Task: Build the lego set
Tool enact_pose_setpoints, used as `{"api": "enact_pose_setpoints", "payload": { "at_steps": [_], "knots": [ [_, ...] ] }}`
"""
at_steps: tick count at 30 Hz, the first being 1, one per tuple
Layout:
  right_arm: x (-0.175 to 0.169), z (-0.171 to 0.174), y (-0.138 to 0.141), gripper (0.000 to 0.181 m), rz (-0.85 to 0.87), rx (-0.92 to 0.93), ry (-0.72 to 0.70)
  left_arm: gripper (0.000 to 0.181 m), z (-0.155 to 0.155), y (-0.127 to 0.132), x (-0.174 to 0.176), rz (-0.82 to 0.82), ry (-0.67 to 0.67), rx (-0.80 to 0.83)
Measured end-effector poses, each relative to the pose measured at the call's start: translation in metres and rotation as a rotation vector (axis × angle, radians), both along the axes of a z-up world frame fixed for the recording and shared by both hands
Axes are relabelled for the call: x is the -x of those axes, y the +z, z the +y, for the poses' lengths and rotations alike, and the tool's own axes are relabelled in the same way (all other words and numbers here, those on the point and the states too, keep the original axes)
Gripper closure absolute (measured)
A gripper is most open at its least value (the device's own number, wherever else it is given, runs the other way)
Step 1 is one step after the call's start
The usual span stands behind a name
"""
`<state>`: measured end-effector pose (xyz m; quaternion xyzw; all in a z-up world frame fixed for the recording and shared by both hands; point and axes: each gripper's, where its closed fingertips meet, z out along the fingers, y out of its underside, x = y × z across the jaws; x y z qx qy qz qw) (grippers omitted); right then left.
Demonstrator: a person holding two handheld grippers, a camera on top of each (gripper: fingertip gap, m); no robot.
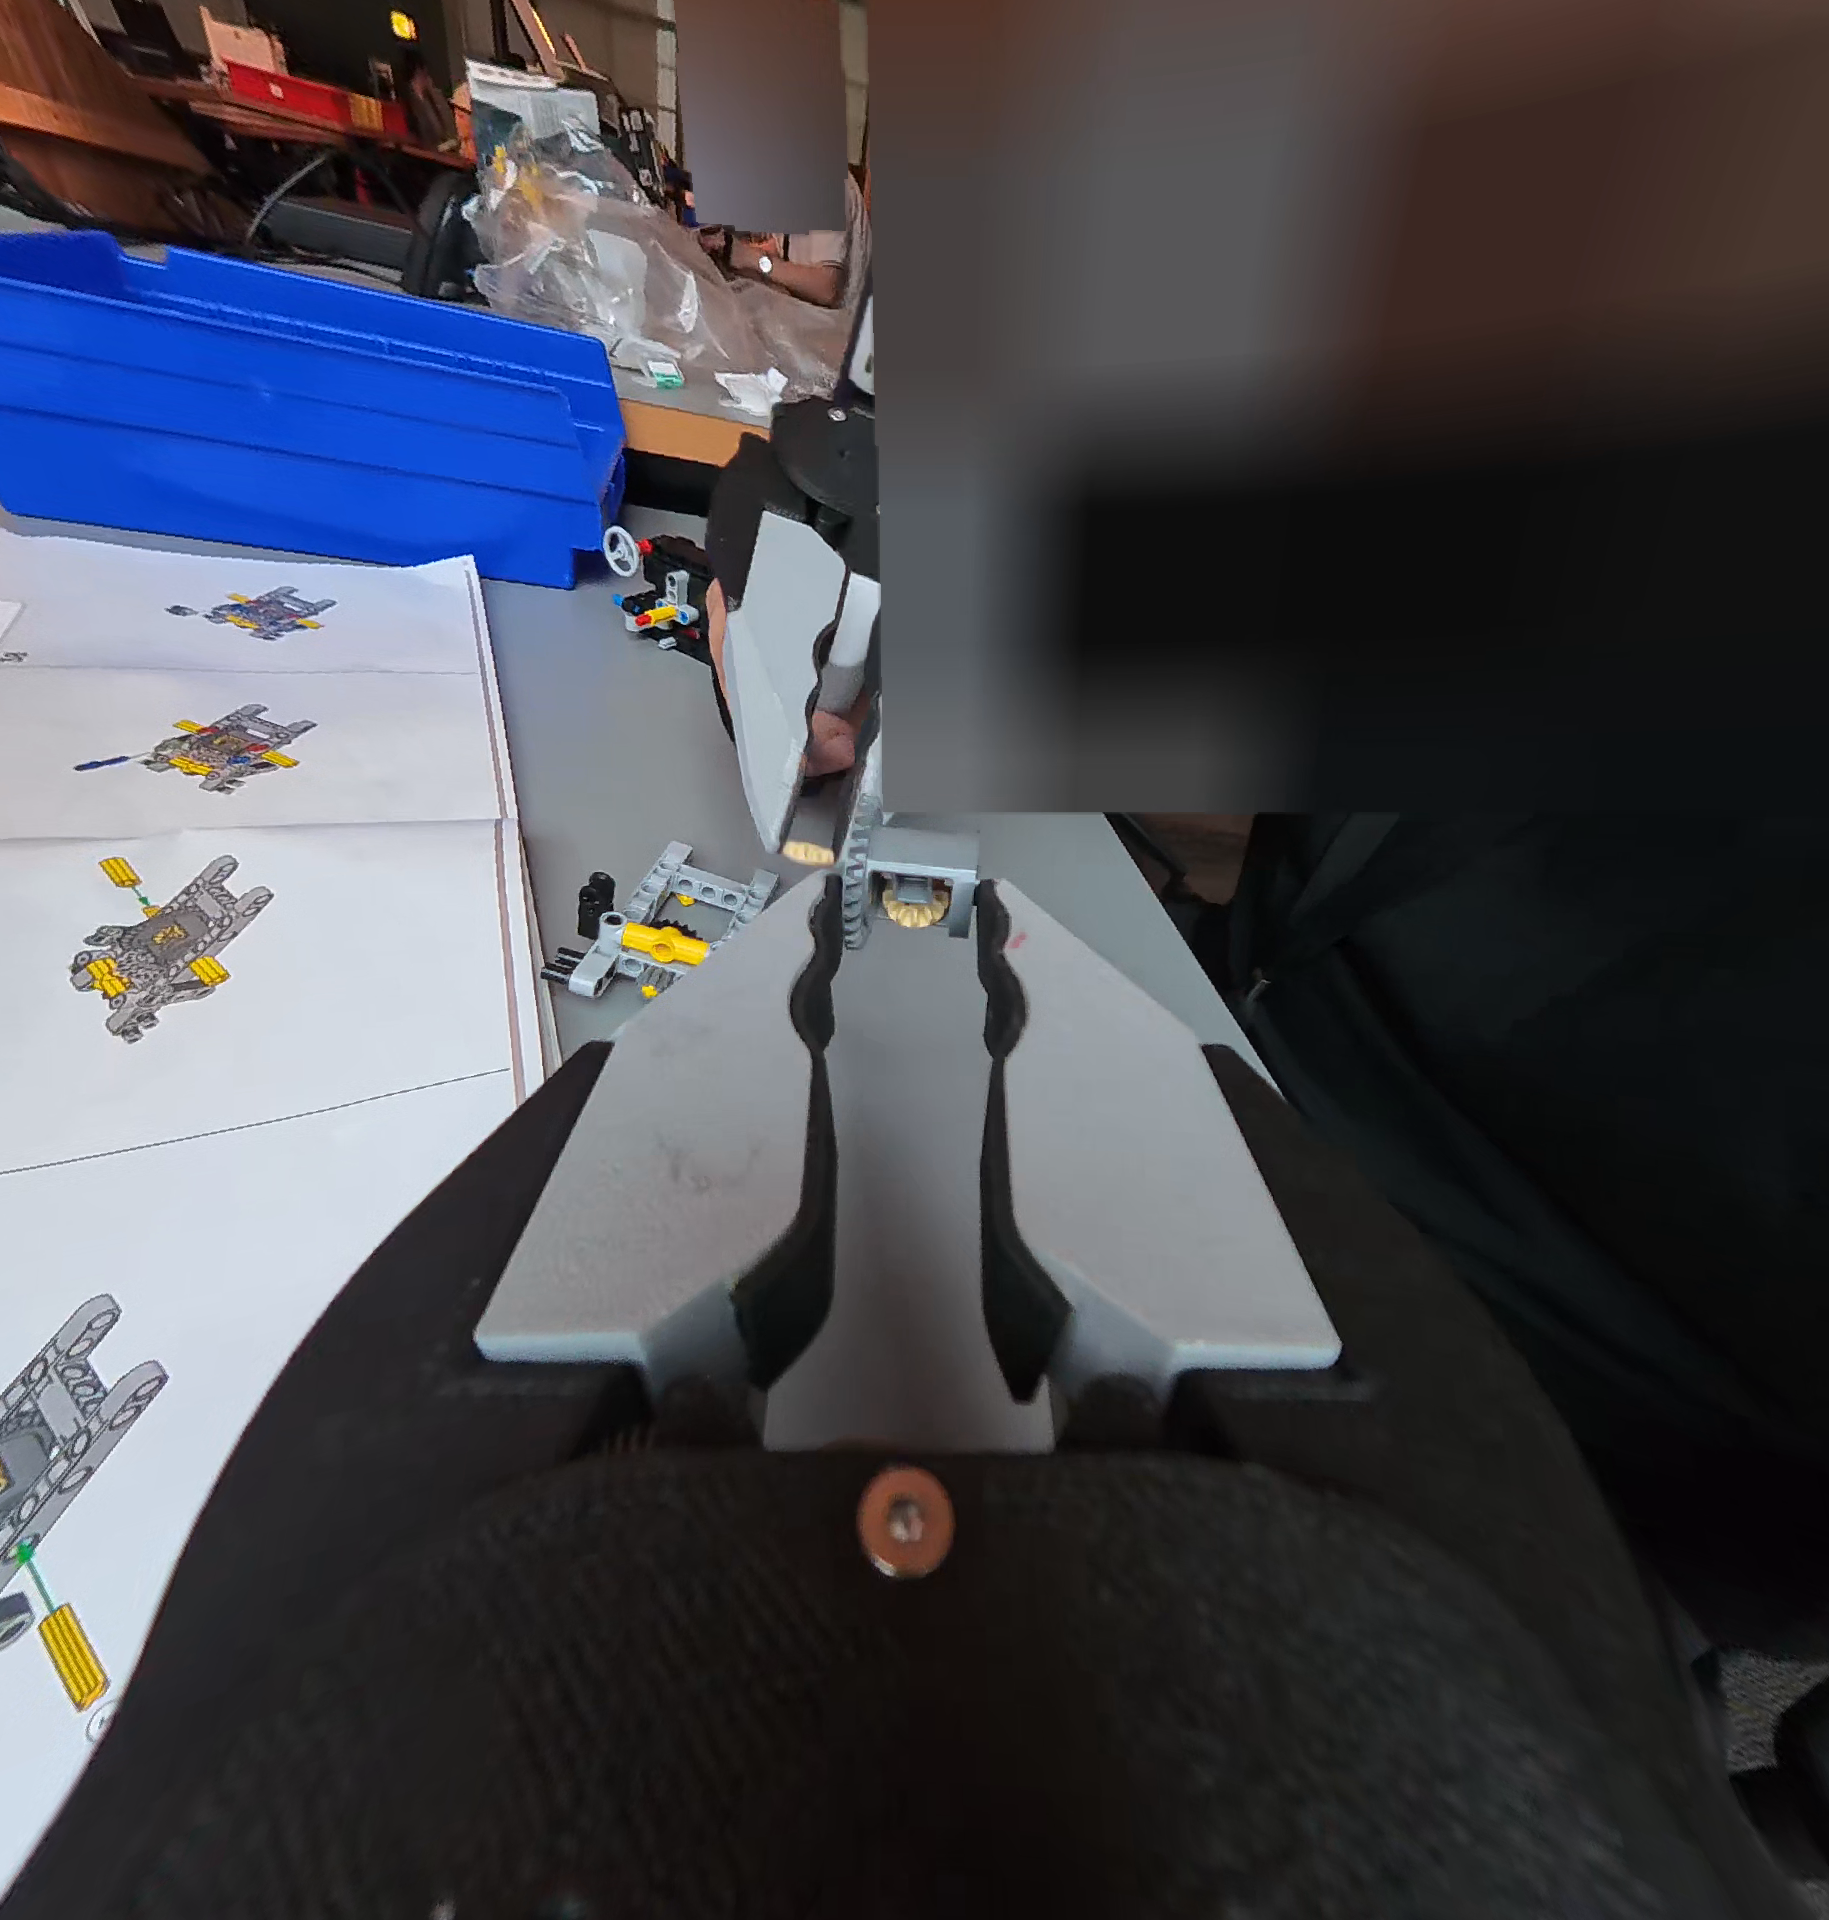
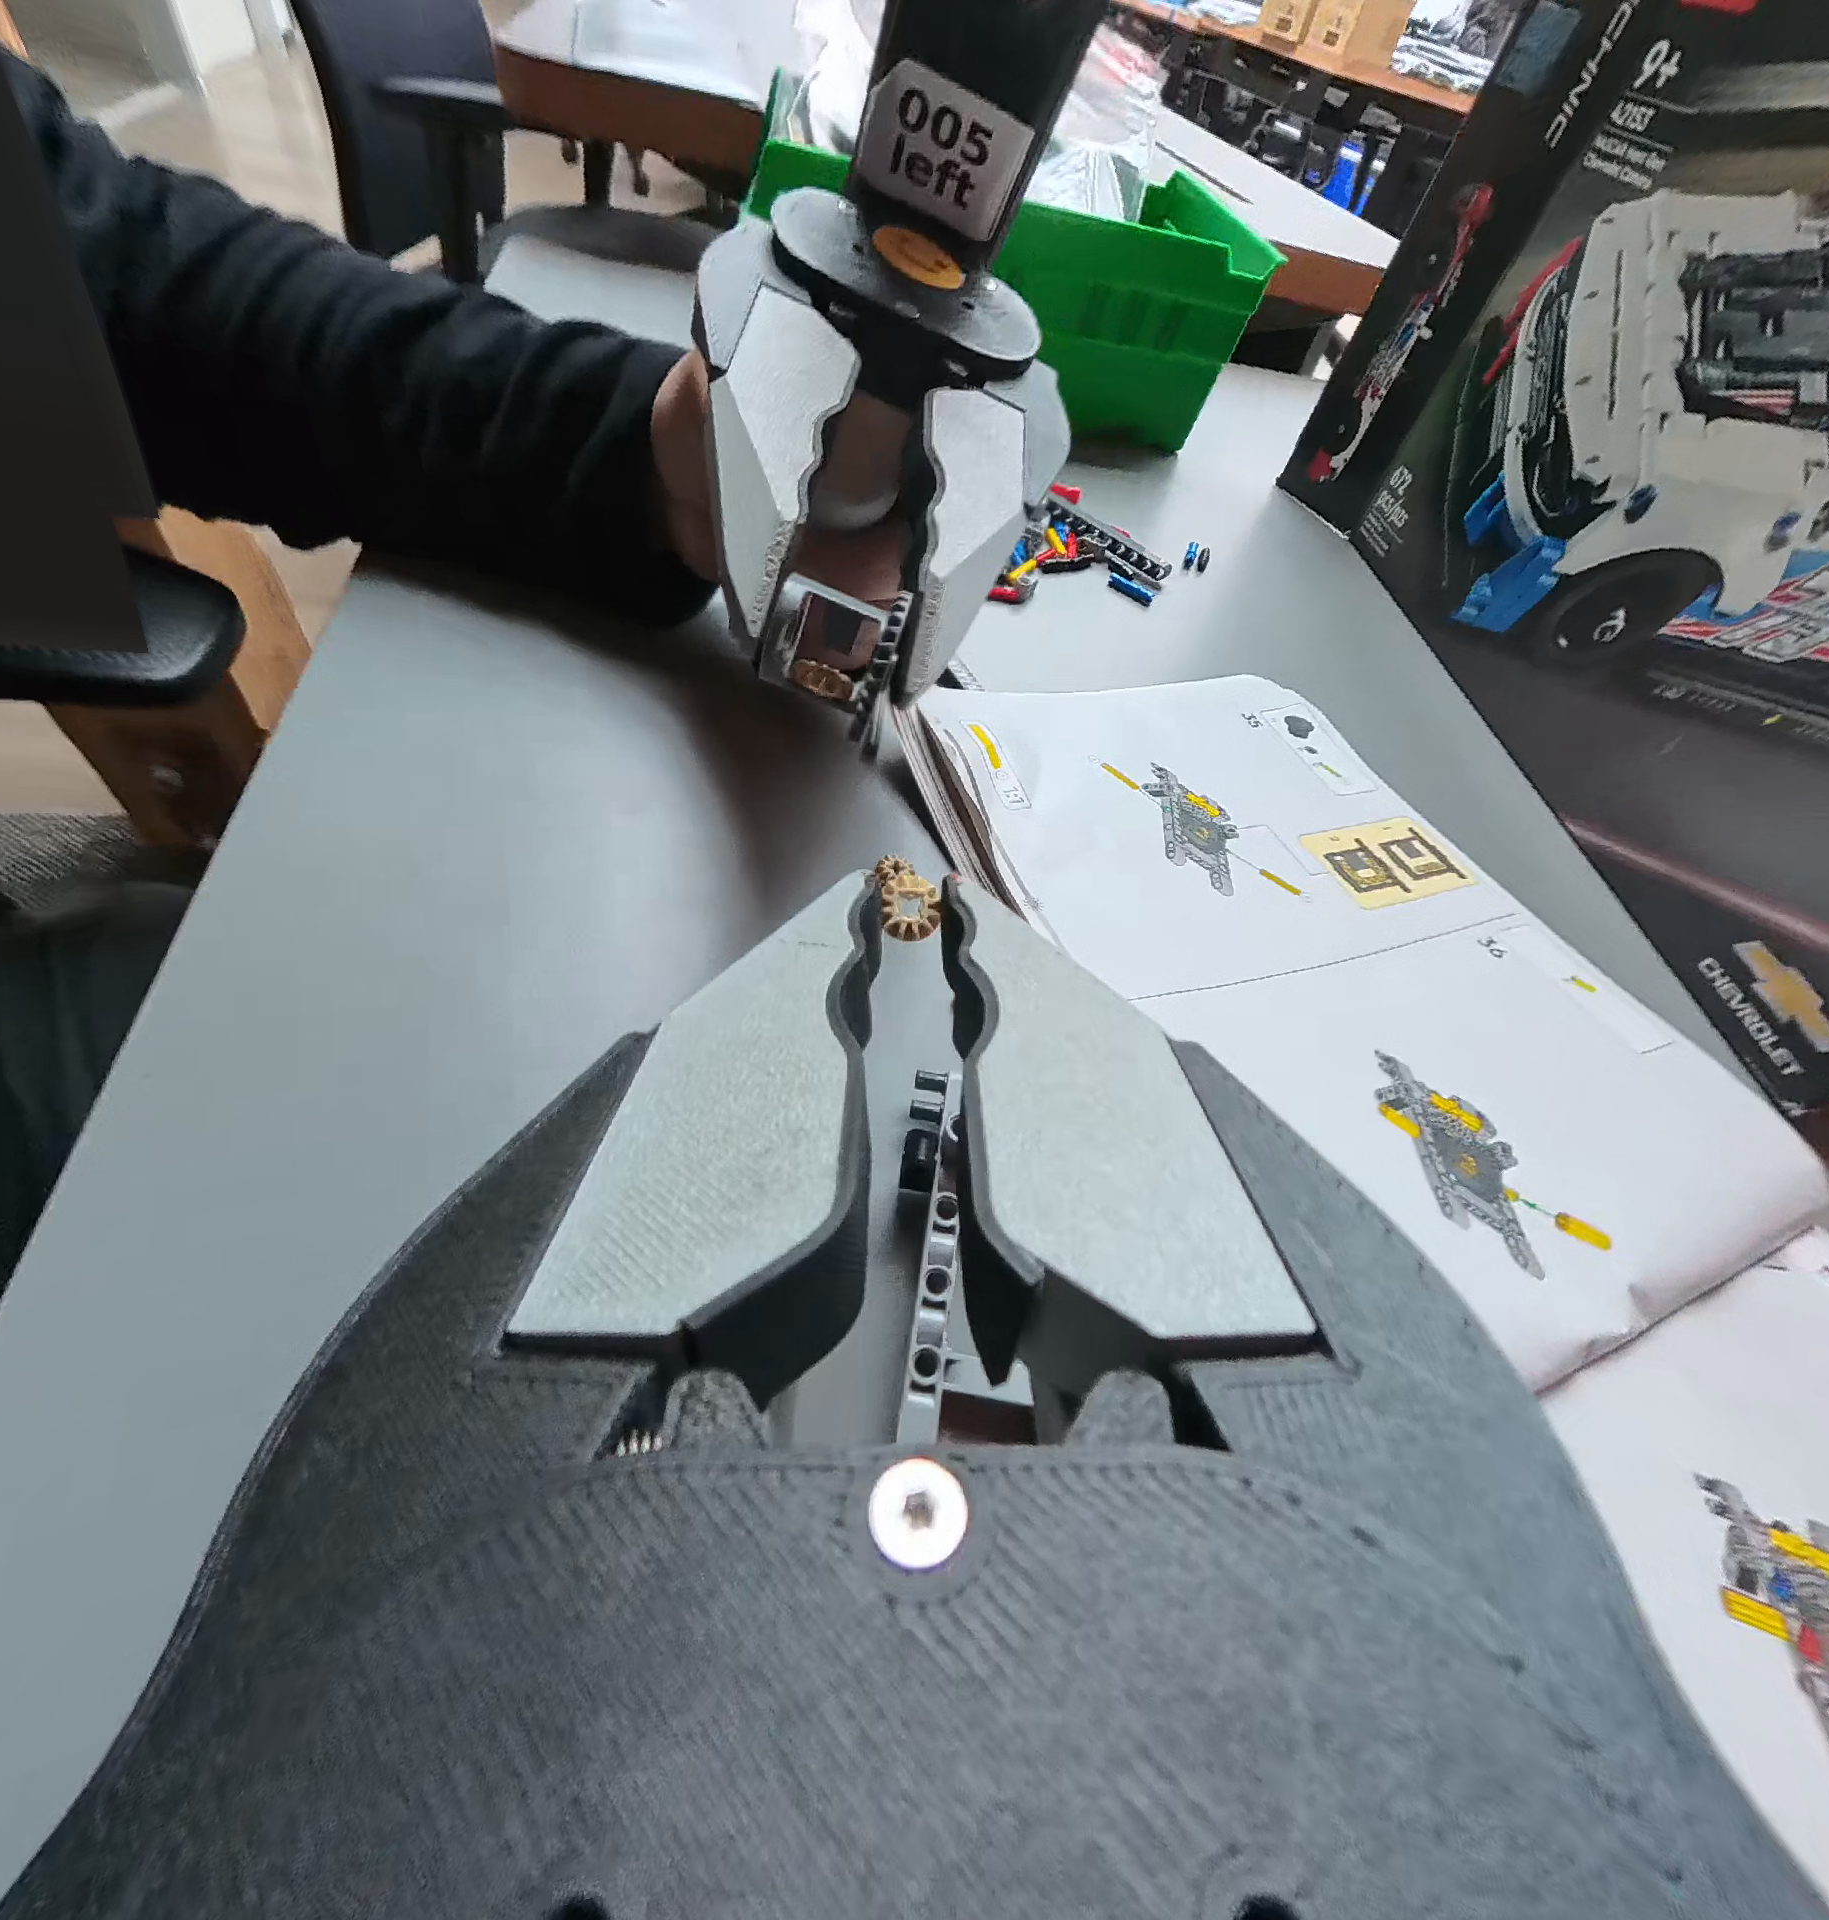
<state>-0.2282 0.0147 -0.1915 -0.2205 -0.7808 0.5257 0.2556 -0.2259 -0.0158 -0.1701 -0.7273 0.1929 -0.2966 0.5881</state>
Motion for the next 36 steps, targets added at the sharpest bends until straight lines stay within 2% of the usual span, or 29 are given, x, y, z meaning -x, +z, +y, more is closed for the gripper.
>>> {"api": "enact_pose_setpoints", "payload": {
  "at_steps": [10,36],
  "knots": [
    [-0.0012,0.0011,0.0046,0.174,-0.114,0.157,0.038,0.158,0.0004,0.0021,0.0009,-0.025,-0.003,-0.011],
    [-0.0012,-0.0015,-0.0017,0.174,-0.12,0.137,0.047,0.158,0.0011,-0.0046,-0.0014,0.029,0.002,0.01]
  ]
}}
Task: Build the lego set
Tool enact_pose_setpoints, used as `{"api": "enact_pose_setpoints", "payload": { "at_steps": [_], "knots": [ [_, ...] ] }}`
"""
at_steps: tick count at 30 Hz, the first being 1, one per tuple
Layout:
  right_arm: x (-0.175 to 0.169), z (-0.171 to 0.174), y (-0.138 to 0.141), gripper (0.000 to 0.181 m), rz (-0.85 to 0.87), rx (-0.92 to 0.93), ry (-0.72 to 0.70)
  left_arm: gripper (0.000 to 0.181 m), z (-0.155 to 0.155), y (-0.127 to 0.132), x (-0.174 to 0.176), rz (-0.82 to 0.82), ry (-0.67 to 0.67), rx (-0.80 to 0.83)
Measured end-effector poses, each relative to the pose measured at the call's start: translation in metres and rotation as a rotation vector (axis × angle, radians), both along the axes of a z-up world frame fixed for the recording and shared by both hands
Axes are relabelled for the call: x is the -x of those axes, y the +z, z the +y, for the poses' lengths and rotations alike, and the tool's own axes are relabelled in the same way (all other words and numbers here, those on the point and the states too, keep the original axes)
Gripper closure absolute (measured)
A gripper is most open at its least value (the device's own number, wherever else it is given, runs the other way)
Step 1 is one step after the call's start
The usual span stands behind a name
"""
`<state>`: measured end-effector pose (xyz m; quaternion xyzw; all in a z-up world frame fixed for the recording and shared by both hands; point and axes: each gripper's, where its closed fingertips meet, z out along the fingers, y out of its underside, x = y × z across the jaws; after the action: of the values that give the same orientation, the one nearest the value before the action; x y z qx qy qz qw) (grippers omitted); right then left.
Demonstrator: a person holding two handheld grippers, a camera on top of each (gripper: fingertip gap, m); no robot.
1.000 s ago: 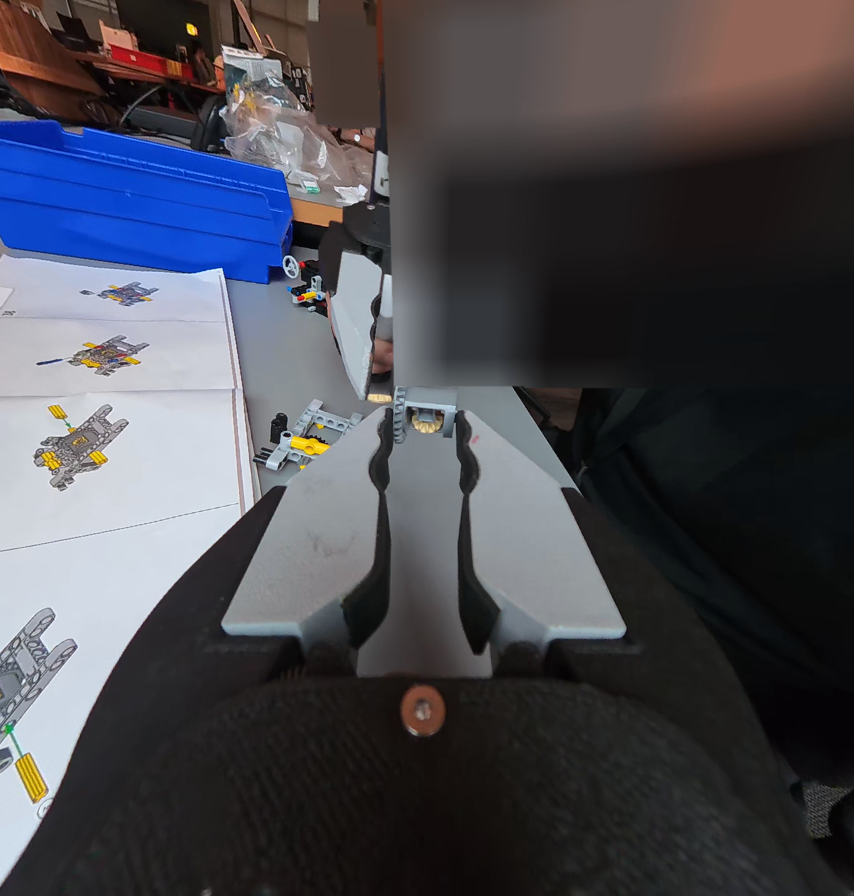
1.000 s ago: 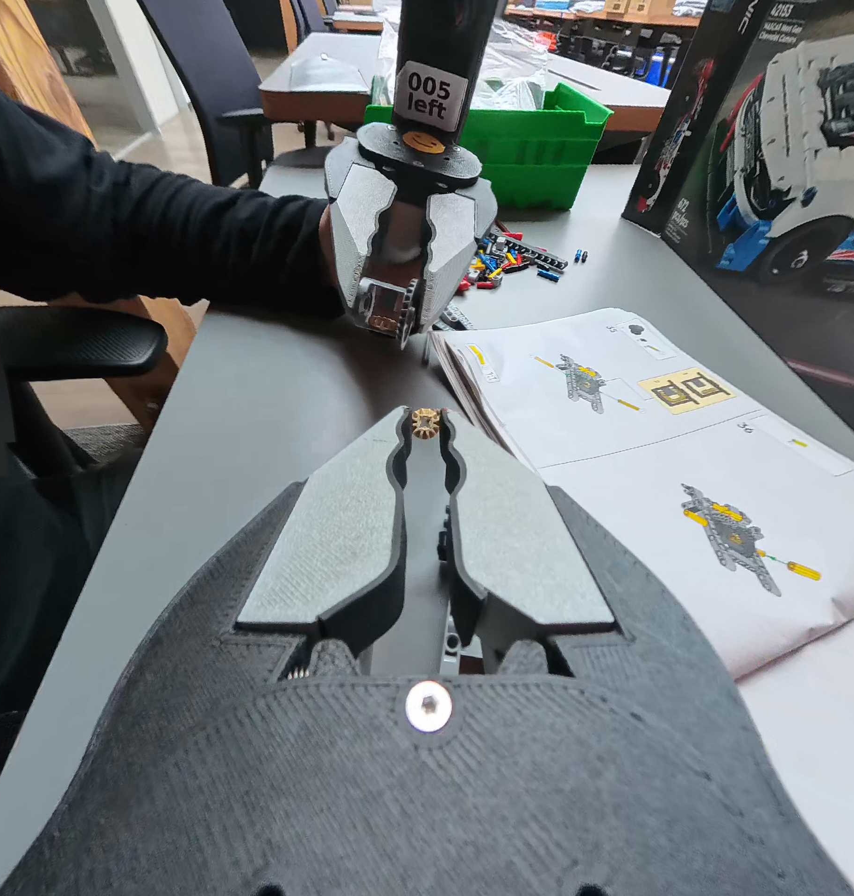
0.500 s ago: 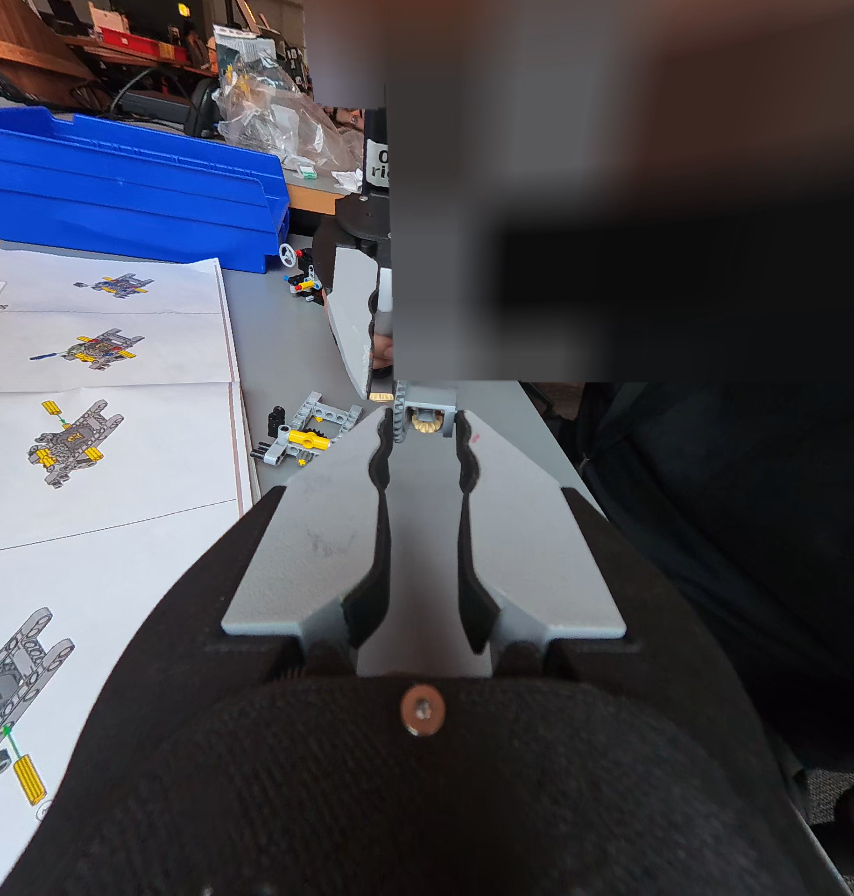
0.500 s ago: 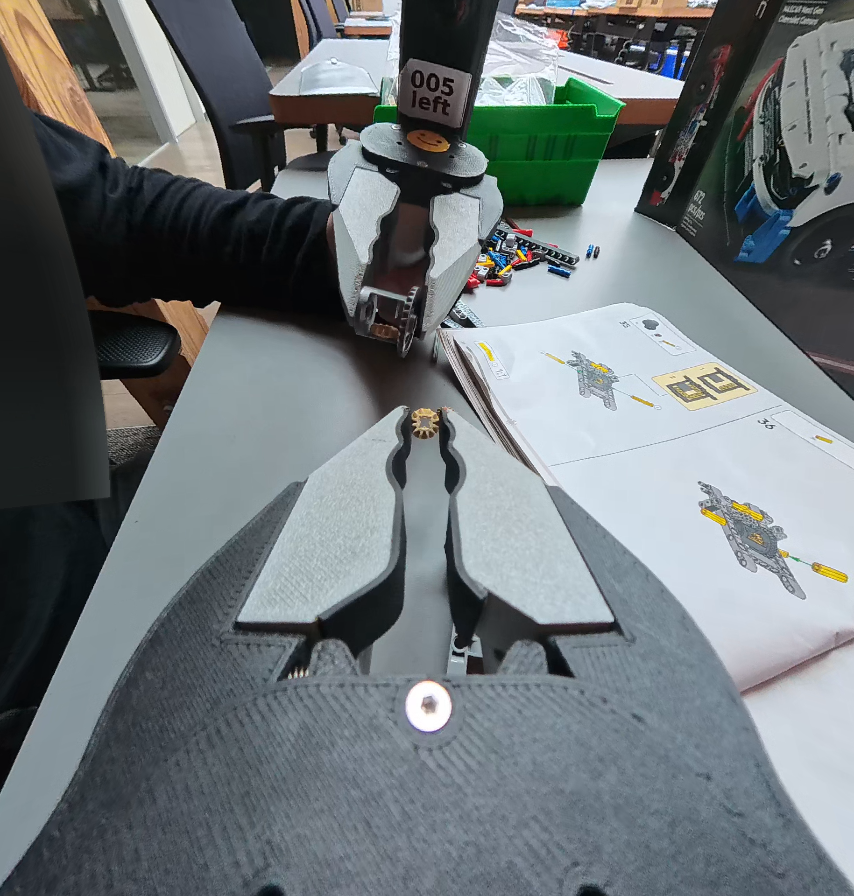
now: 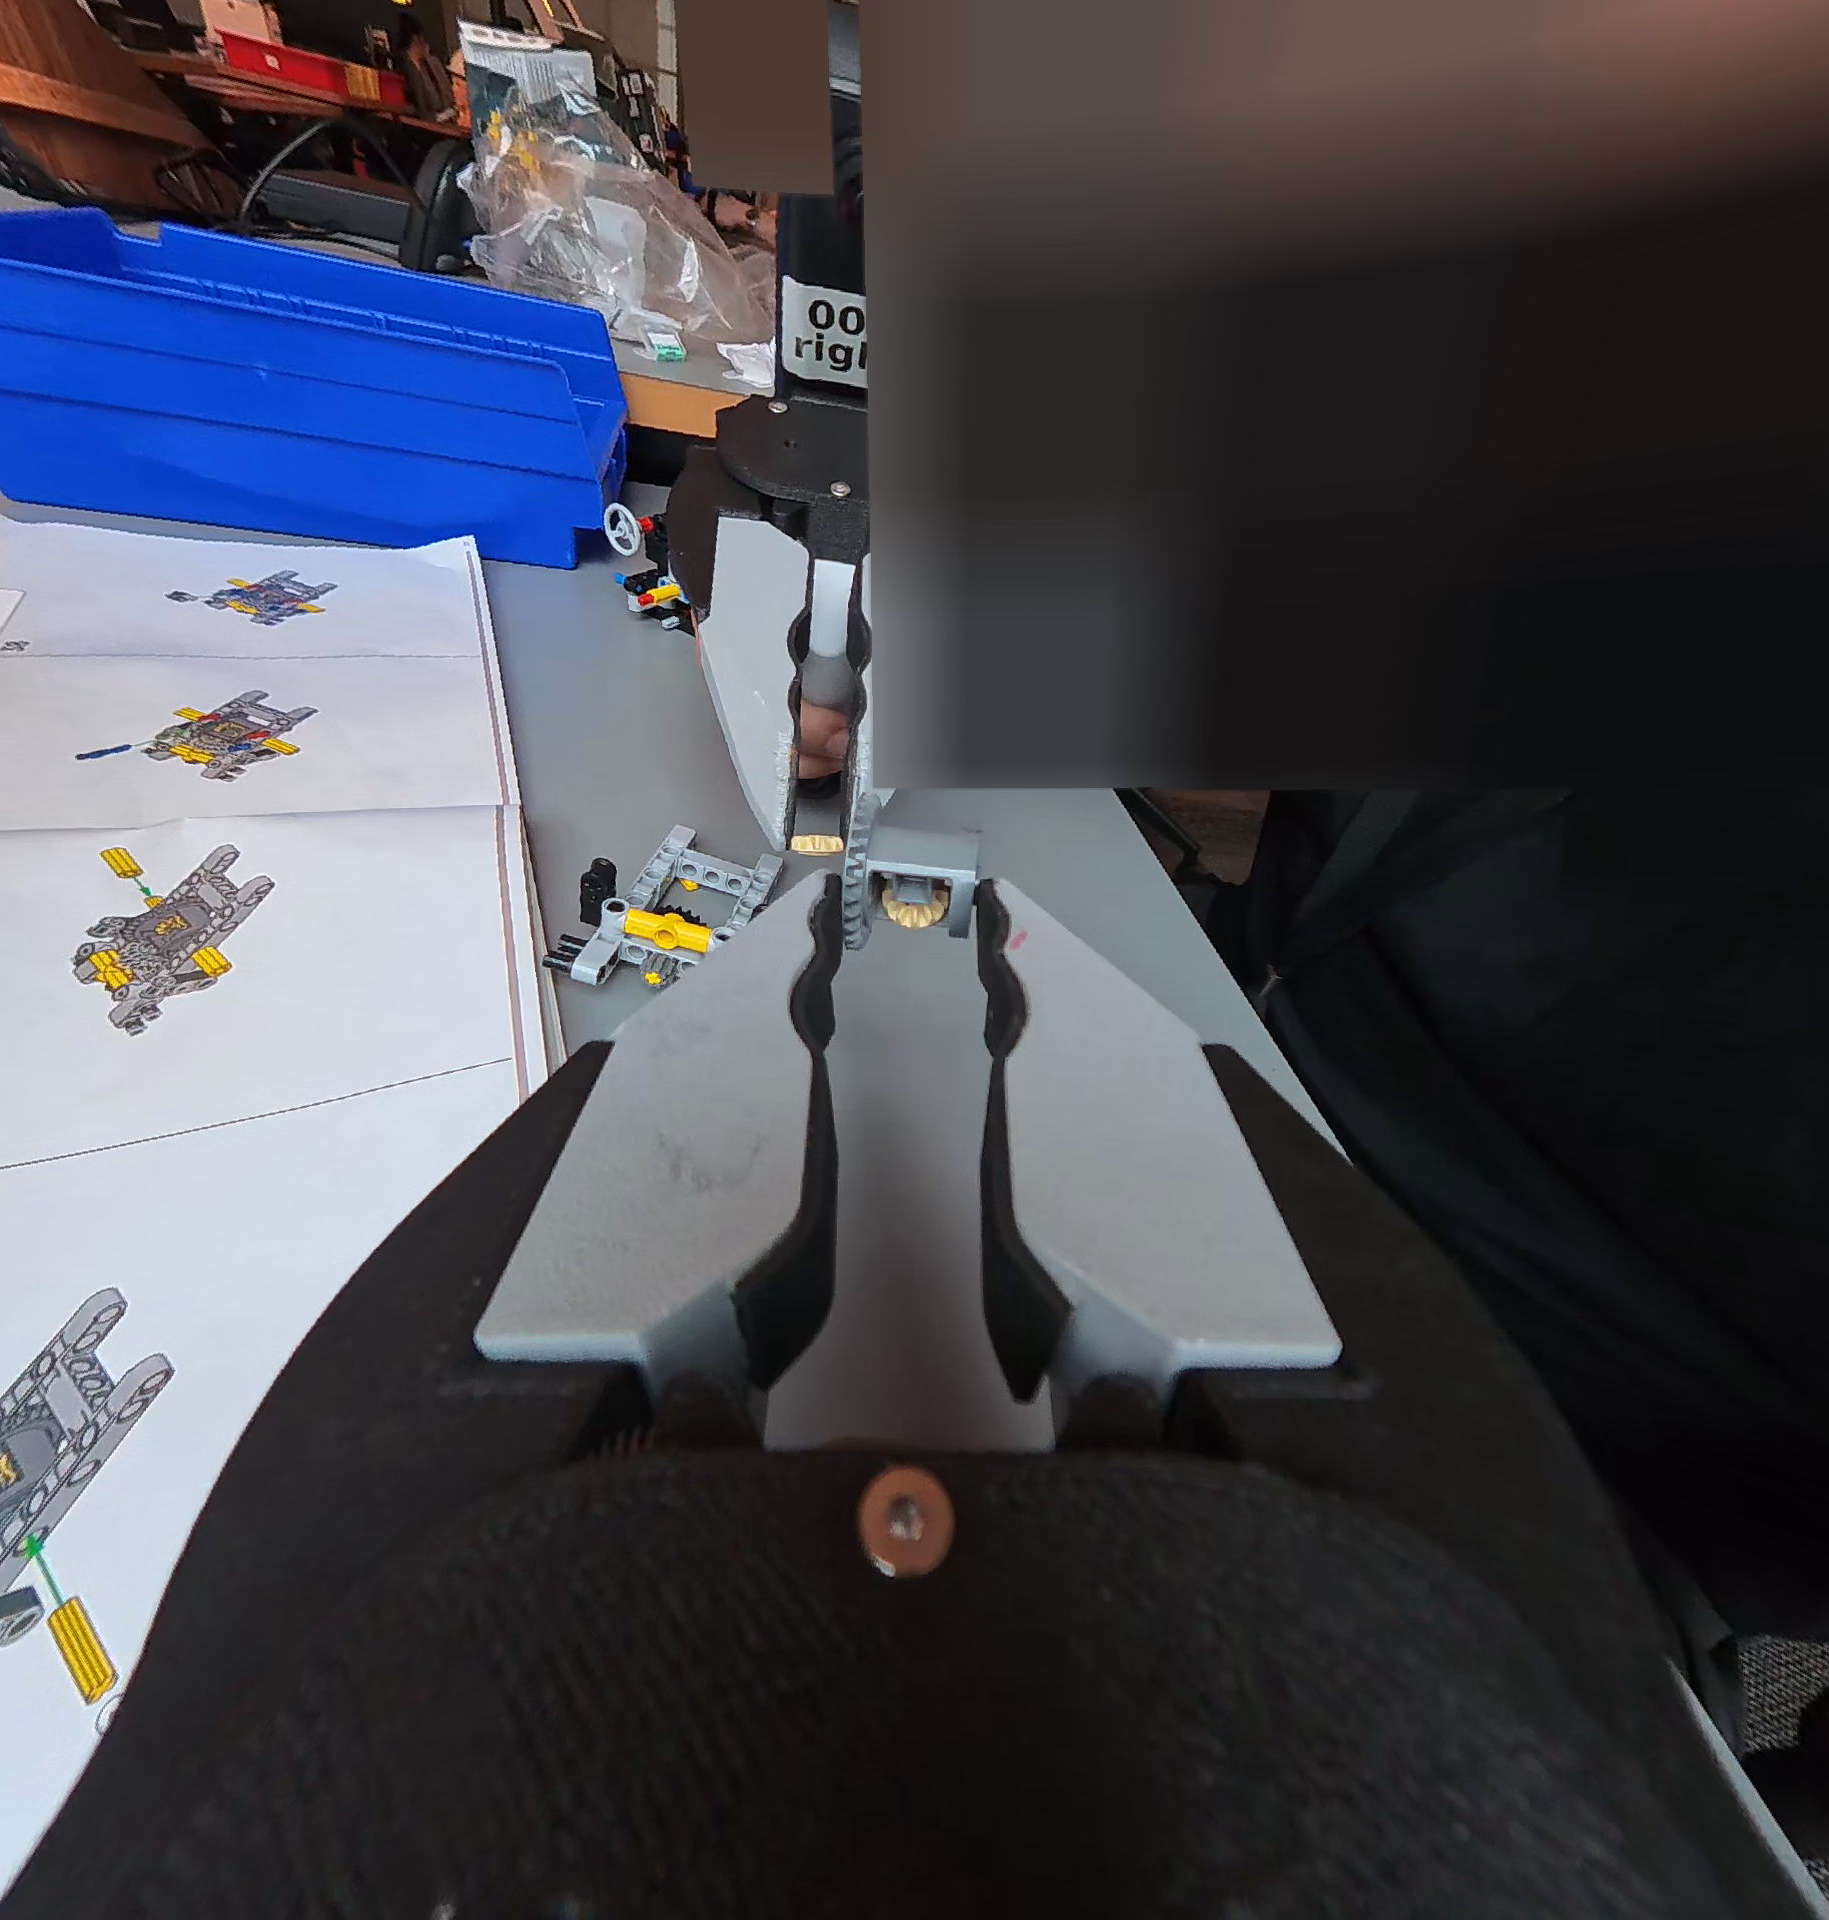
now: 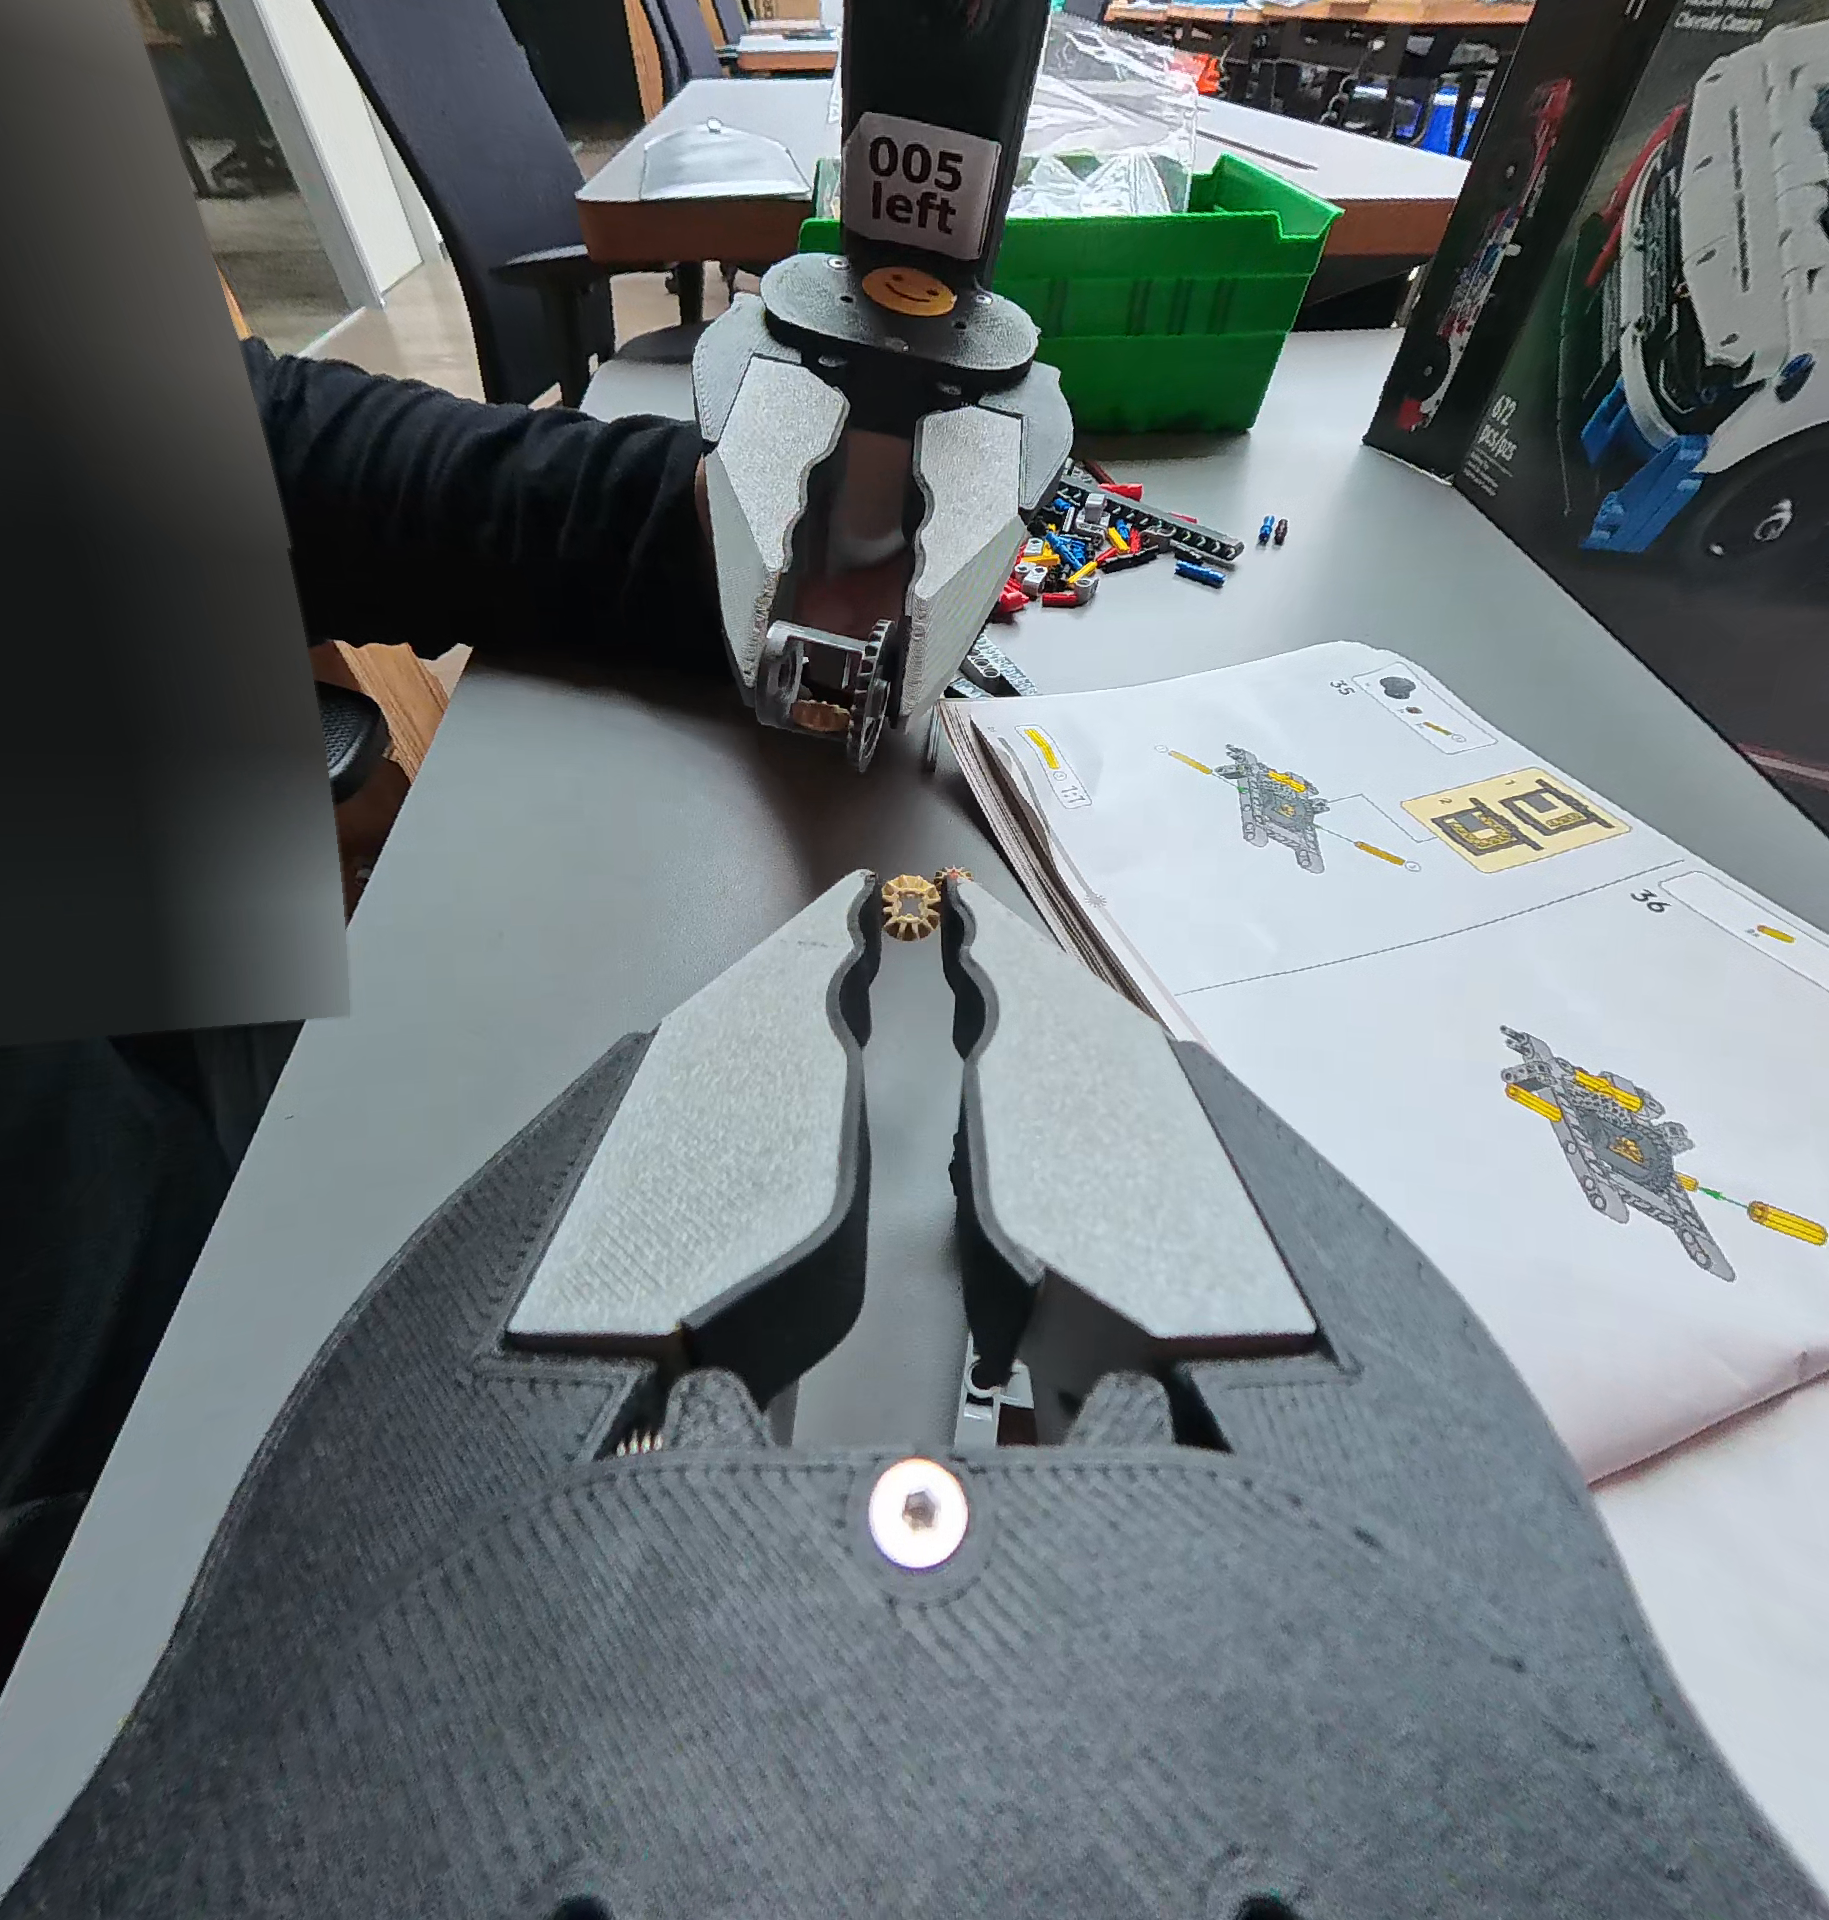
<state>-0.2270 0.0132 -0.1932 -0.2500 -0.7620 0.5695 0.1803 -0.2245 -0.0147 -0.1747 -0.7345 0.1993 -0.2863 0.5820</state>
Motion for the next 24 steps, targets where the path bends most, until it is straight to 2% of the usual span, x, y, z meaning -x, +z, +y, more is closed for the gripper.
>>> {"api": "enact_pose_setpoints", "payload": {
  "at_steps": [18,24],
  "knots": [
    [0.0011,0.0015,-0.0002,0.174,0.028,-0.022,-0.018,0.158,0.0011,-0.0006,0.0022,-0.002,0.011,0.0],
    [0.0021,0.0014,-0.002,0.174,0.109,-0.116,-0.044,0.158,0.0034,-0.005,0.0055,-0.009,0.03,0.032]
  ]
}}
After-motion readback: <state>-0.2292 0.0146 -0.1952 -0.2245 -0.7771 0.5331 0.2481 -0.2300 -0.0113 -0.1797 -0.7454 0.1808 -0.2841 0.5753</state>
